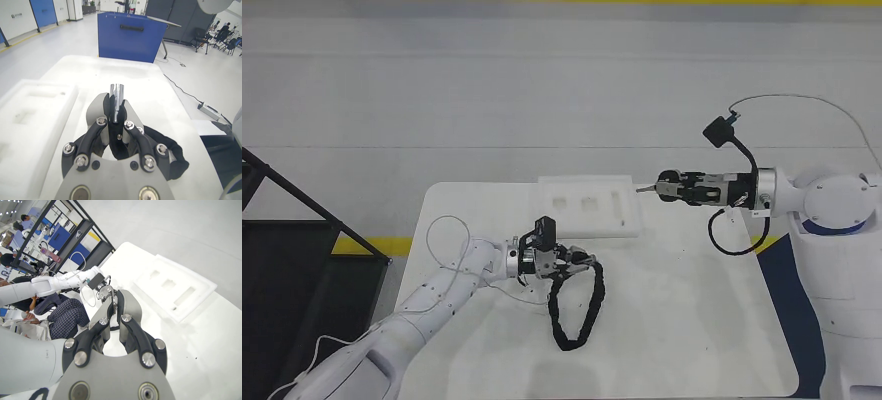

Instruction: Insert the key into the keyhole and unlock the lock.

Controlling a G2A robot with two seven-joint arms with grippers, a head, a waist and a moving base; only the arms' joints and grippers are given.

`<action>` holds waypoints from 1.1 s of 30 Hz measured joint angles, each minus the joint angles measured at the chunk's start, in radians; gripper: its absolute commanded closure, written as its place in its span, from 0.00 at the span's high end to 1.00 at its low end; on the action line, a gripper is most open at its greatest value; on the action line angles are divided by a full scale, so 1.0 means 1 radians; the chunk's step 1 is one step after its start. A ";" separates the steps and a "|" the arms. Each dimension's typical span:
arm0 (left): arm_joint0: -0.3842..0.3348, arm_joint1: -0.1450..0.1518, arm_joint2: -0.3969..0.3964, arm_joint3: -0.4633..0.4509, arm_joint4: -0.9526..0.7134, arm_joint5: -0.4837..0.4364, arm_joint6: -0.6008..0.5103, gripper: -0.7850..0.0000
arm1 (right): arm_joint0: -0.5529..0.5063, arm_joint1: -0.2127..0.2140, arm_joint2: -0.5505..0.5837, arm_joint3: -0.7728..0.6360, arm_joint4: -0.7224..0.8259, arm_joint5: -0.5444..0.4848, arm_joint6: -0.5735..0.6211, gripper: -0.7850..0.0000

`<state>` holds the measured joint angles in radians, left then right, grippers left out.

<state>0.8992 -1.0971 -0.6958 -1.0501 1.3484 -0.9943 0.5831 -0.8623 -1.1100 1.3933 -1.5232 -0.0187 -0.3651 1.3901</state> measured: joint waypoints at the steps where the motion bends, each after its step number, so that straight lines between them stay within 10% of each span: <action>1: 0.003 0.003 -0.008 -0.016 0.006 -0.007 0.024 0.00 | 0.004 0.002 -0.004 0.005 0.015 0.019 0.025 0.00; 19: 0.026 0.063 -0.064 -0.270 0.078 0.093 0.335 0.00 | 0.071 0.062 -0.116 -0.099 0.311 0.249 0.146 0.00; 33: -0.061 0.035 0.046 -0.134 0.214 0.316 0.559 0.00 | 0.074 0.096 -0.174 -0.137 0.360 0.294 0.146 0.00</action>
<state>0.8384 -1.0620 -0.6498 -1.1838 1.5624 -0.6779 1.1423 -0.7880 -1.0137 1.2189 -1.6600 0.3410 -0.0709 1.5359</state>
